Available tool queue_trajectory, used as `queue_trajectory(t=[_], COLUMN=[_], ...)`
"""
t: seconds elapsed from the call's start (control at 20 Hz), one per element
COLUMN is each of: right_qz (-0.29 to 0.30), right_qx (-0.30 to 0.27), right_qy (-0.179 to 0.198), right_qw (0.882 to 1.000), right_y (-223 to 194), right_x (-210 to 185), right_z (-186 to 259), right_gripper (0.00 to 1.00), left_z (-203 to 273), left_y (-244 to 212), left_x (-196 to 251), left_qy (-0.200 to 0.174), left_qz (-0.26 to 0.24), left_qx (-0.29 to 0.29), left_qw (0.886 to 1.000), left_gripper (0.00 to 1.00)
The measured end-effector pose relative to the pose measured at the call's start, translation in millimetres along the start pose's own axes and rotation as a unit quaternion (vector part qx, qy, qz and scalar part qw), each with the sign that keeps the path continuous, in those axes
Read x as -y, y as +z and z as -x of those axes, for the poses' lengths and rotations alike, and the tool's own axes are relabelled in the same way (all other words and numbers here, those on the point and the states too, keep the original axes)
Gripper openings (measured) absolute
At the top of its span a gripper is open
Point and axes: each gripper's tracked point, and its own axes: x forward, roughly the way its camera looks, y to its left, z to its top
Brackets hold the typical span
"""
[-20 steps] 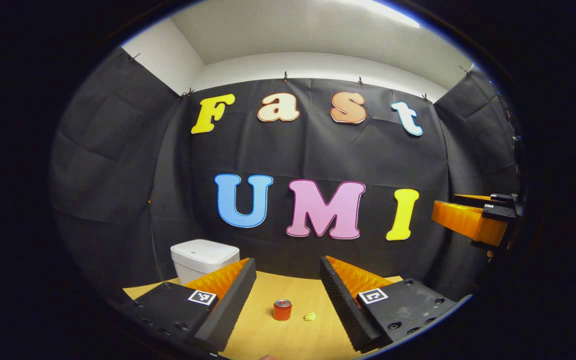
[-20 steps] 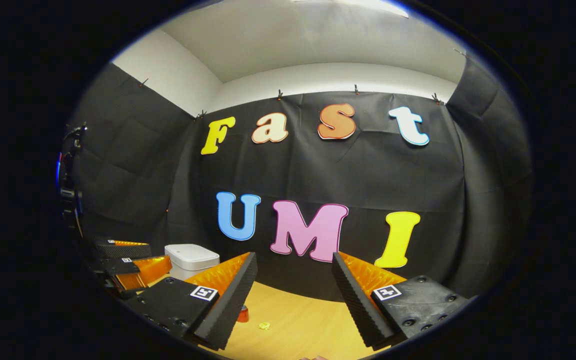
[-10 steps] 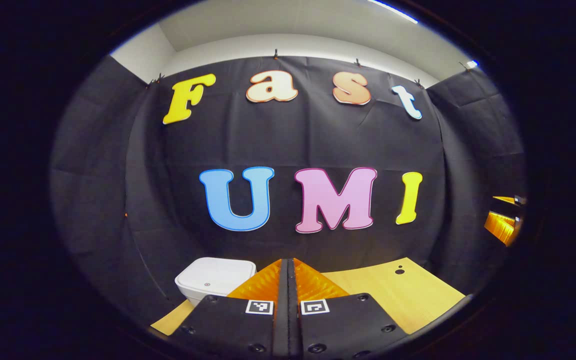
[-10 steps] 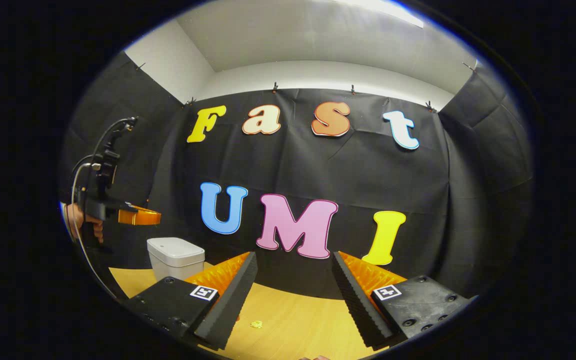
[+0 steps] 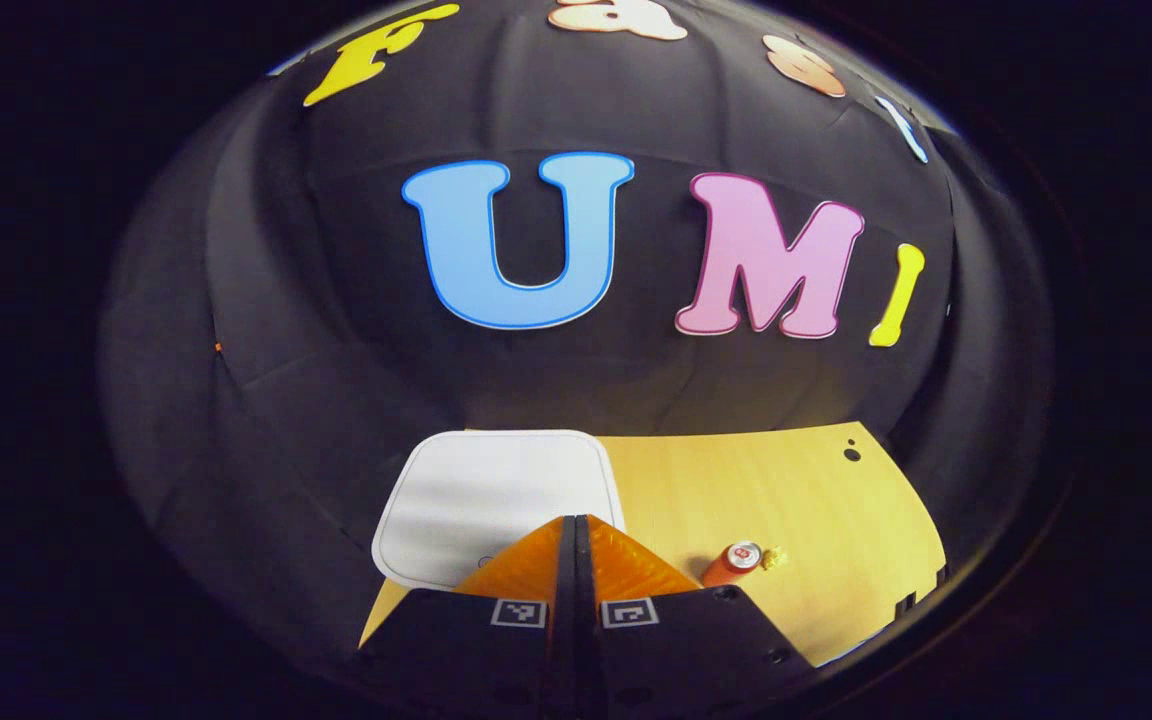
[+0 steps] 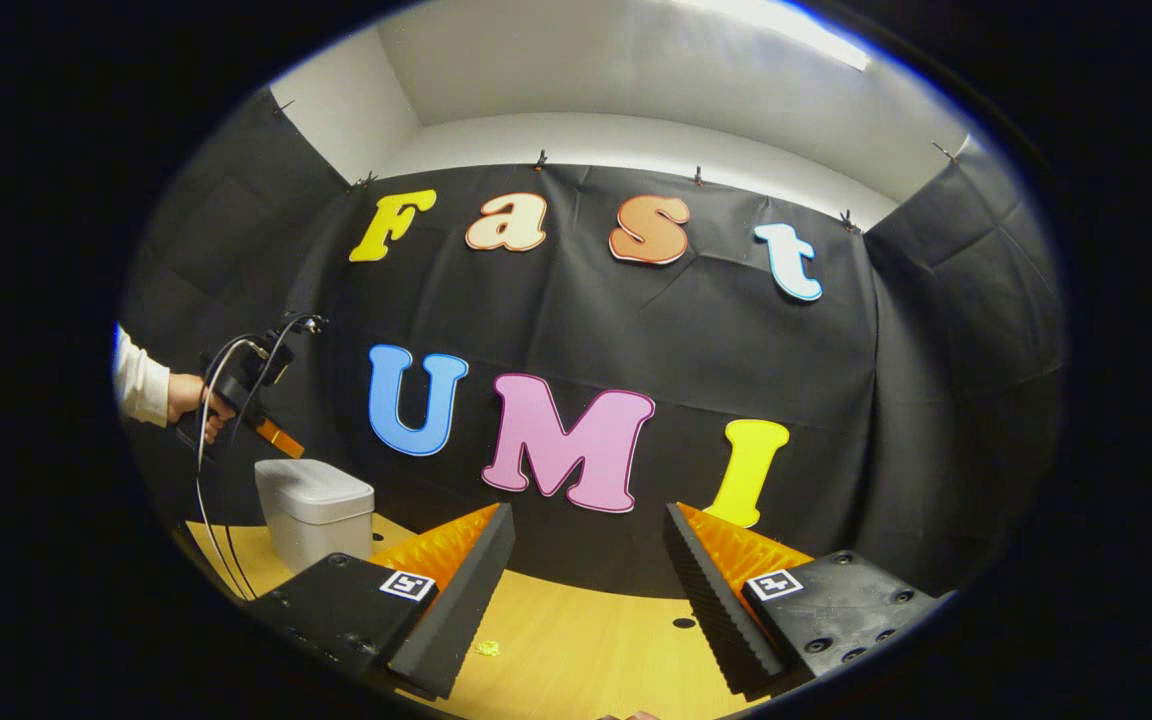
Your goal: Press the lid of the desktop garbage bin to open it, pick up the crumpled paper on the desktop and throw it into the bin, then pick up the pop can on the desktop and drop it into the bin, and finally close the garbage bin lid.
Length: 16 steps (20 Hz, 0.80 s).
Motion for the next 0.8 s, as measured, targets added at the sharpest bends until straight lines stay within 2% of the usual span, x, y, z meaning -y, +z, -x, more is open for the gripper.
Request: queue_trajectory(t=[0.1, 0.25, 0.3, 0.4, 0.5, 0.6, 0.8], right_qz=[-0.001, -0.007, -0.012, -0.02, -0.034, -0.041, -0.047], right_qx=[-0.003, -0.005, -0.011, -0.013, -0.019, -0.027, -0.039], right_qy=[0.008, 0.022, 0.032, 0.045, 0.061, 0.073, 0.07], right_qw=[1.0, 1.0, 0.999, 0.999, 0.997, 0.996, 0.996], right_y=[-8, -22, -28, -36, -49, -60, -70], right_x=[-2, -4, -6, -7, -9, -10, -2], right_z=[-17, -50, -60, -77, -92, -104, -112], right_gripper=[0.97, 0.96, 0.96, 0.96, 0.96, 0.96, 0.96], left_z=[-32, -52, -56, -59, -64, -57, -45], left_y=[-16, -41, -33, -45, -51, -43, -20], left_x=[-15, -19, -22, -19, -16, -20, -18], left_qy=[0.005, 0.014, 0.02, 0.033, 0.047, 0.057, 0.074], left_qz=[0.006, 0.027, 0.019, 0.013, -0.018, -0.022, -0.031], left_qx=[-0.049, -0.114, -0.1, -0.137, -0.156, -0.148, -0.082], left_qw=[0.999, 0.993, 0.995, 0.99, 0.986, 0.987, 0.993], left_gripper=[0.06, 0.06, 0.06, 0.06, 0.07, 0.06, 0.06])
